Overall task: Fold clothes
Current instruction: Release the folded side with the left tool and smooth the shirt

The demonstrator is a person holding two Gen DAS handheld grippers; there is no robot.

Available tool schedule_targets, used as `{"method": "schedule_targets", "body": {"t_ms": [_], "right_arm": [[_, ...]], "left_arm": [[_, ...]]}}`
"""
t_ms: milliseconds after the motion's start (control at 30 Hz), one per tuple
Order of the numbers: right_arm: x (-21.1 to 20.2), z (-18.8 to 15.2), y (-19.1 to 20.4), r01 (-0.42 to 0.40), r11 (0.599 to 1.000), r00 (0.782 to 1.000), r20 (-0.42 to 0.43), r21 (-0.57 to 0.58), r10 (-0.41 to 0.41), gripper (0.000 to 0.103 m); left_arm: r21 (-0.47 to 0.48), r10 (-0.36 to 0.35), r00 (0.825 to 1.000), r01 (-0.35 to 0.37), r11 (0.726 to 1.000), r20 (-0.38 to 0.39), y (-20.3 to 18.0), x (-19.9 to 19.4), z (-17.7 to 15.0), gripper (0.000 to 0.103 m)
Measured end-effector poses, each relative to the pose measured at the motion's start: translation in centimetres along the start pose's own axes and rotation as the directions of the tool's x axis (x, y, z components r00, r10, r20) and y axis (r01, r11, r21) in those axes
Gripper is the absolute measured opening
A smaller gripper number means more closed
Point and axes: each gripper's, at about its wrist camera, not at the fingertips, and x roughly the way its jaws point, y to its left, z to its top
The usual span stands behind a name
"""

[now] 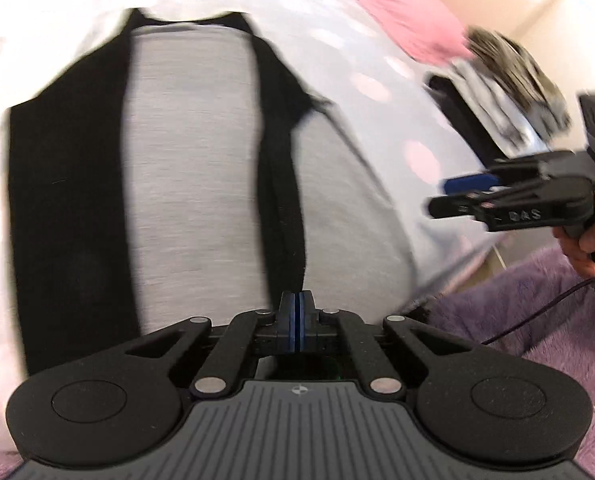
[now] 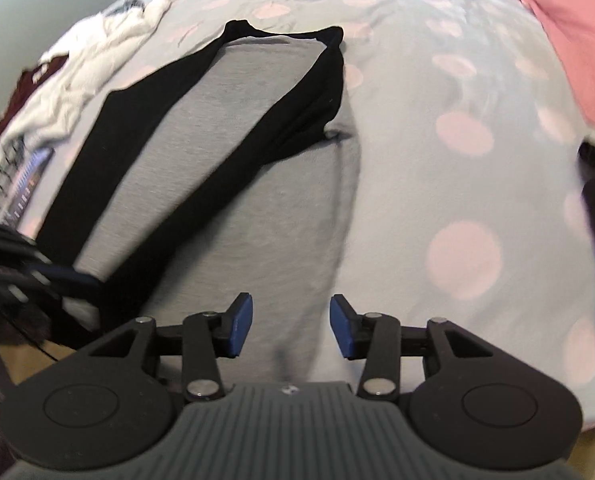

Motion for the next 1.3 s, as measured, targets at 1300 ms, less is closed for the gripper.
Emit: {"method": "schedule_targets", "body": {"t_ms": [1300], "right_arm": [[8.1, 8.8, -0.2, 0.090, 0.822, 0.994, 0.100, -0.563, -0.040, 0.045]], "left_arm": [[0.089, 0.249, 0.963, -0.240, 0.967, -0.108, 0.1, 3.7, -1.0, 0.006]]}}
